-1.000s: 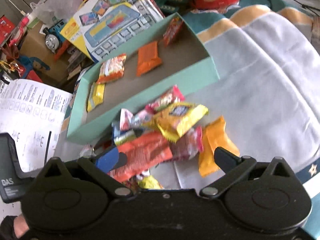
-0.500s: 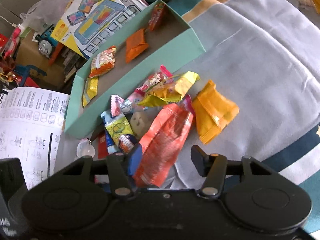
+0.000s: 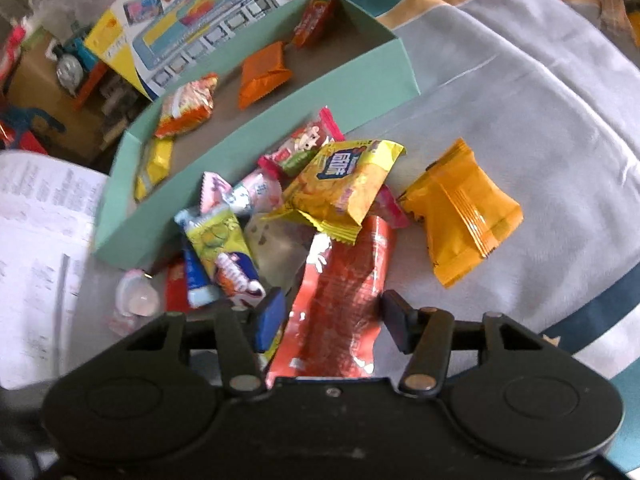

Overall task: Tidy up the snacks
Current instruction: 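Grasp the yellow-green tube snack with the left gripper while the right grasps the long red-orange pack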

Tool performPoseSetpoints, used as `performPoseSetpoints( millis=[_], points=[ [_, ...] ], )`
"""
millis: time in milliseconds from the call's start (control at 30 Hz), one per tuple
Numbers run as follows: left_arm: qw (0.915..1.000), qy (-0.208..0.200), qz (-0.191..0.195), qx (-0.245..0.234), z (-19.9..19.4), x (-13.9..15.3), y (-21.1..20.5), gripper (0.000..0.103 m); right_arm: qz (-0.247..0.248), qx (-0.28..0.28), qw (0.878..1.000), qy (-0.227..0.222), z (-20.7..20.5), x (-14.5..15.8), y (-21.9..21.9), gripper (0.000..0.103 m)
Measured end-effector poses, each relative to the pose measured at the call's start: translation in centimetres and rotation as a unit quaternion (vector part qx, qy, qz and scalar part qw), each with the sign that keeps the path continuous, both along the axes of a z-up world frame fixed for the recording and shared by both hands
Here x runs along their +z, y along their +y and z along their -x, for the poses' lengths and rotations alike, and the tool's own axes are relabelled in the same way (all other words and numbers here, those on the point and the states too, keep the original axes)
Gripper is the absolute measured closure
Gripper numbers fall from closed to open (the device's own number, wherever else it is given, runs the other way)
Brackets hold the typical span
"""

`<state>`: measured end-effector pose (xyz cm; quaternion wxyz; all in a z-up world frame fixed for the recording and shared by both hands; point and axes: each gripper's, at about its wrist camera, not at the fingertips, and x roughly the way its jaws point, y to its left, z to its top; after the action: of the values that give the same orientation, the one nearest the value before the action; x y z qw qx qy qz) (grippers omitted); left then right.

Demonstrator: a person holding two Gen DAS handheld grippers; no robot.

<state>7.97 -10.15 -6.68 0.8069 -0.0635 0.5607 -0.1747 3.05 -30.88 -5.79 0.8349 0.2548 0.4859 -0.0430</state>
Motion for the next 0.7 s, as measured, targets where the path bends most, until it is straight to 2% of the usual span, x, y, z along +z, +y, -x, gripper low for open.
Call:
performPoseSetpoints(
  millis=[67,167,200,233,333,433,567,600,633,667,700],
  points=[
    [0.9999,0.001,-0.002,0.011,-0.3,0.0,0.2,0.053,0.046,0.023,0.999,-0.005,-0.1,0.1,1.3,0.048],
    [0.9999,-0.005,-0.005,0.009,-0.4,0.0,-0.3,0.052,0.099,0.061,0.993,-0.022,0.5,0.5,2.4,0.064],
    [0.9999,-0.009,-0.007,0.005,-0.3,0.1,-0.6,0.052,0.11,0.069,0.991,-0.025,0.8,0.7,2.4,0.072],
    [0.9999,-0.014,-0.009,0.001,-0.2,0.2,-1.4,0.052,0.116,0.073,0.99,-0.024,1.1,0.8,2.1,0.073],
    [0.9991,-0.037,-0.018,-0.014,-0.2,0.9,-3.1,0.054,0.11,0.062,0.992,-0.019,2.2,0.7,0.5,0.073],
    [0.9976,-0.058,-0.029,-0.027,-0.5,1.4,-4.8,0.054,0.083,0.052,0.995,-0.024,3.7,0.6,-1.6,0.073],
    [0.9953,-0.06,-0.056,-0.051,-1.1,0.5,-7.7,0.054,0.06,0.049,0.997,-0.027,5.4,0.4,-3.5,0.073],
    [0.9947,-0.058,-0.064,-0.054,-1.1,0.0,-8.1,0.057,0.056,0.047,0.997,-0.028,5.7,0.4,-3.7,0.073],
    [0.994,-0.058,-0.07,-0.062,-0.9,-0.5,-8.6,0.074,0.053,0.044,0.997,-0.029,5.9,0.4,-4.0,0.072],
    [0.9926,-0.059,-0.076,-0.073,-0.6,-0.8,-9.2,0.085,0.05,0.042,0.997,-0.03,6.0,0.4,-4.2,0.072],
    [0.9907,-0.065,-0.082,-0.087,-0.1,-1.0,-9.5,0.088,0.05,0.04,0.997,-0.03,6.2,0.4,-4.2,0.07]
  ],
)
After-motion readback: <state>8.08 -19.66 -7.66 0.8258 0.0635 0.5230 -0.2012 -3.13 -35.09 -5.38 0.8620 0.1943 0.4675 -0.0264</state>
